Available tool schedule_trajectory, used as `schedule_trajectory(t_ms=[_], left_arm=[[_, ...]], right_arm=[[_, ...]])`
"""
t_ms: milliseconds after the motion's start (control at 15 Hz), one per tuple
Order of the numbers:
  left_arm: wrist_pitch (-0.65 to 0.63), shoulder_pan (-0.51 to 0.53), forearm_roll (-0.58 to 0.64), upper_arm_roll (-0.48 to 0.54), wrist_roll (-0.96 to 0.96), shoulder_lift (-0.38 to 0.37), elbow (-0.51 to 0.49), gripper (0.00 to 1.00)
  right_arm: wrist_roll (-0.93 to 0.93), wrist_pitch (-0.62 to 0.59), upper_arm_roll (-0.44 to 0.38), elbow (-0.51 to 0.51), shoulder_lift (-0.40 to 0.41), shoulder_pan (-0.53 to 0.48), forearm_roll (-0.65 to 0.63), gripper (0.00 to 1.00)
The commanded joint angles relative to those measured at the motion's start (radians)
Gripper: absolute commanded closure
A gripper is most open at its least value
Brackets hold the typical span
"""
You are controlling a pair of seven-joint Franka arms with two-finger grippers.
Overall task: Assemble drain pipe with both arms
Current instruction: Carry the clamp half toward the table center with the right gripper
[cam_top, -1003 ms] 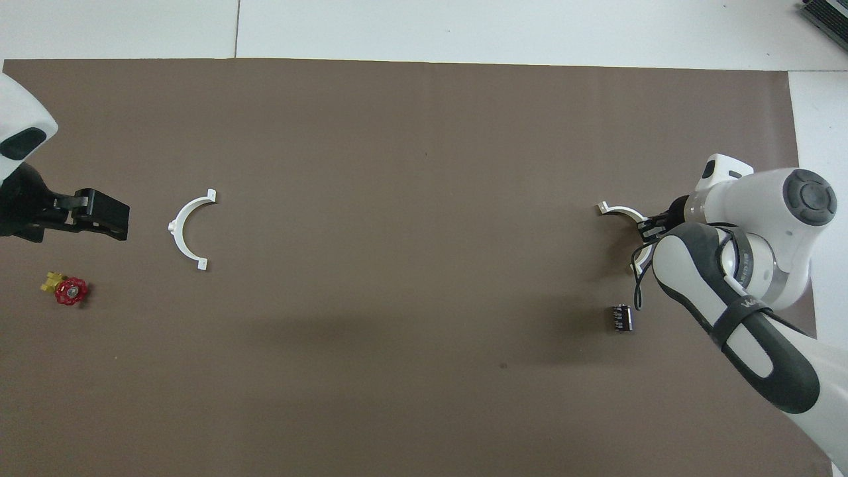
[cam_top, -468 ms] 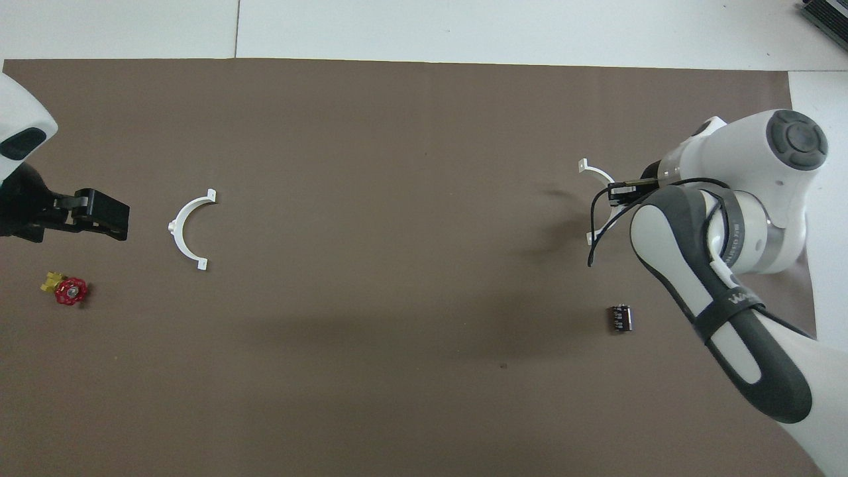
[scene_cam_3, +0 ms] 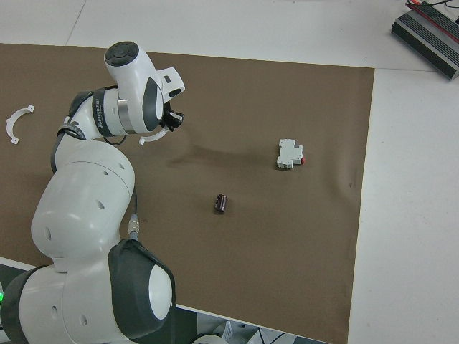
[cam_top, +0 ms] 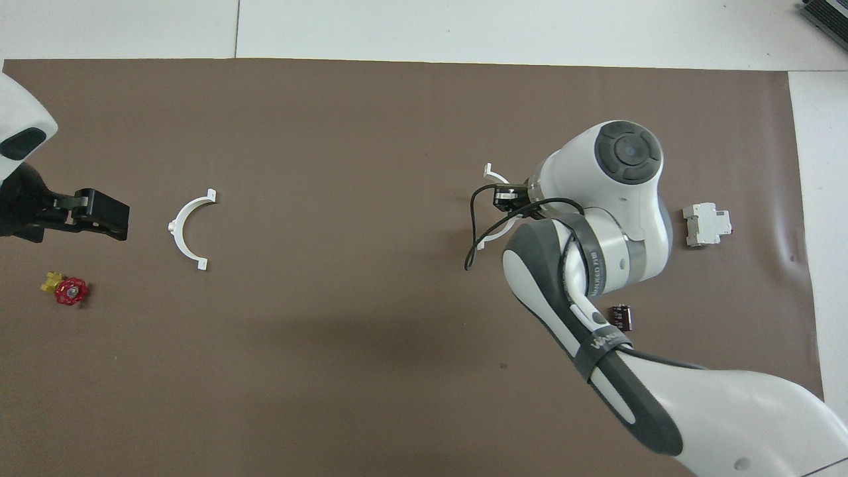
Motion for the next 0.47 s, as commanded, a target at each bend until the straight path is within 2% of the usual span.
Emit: schedule_trajectory(t_ms=[0, 401], left_arm=[[0.011, -0.004, -0.010, 0.008, 0.000, -0.028, -0.033, 0.00], [0.010, -0.004, -0.010, 0.008, 0.000, -0.028, -0.033, 0.00]], right_arm=[[0.083, -0.014, -0.003, 0.145, 0.127, 0.059, -0.018, 1.00], [0.062, 0.021, -0.001, 0.124, 0.148, 0.139, -0.020, 1.00]])
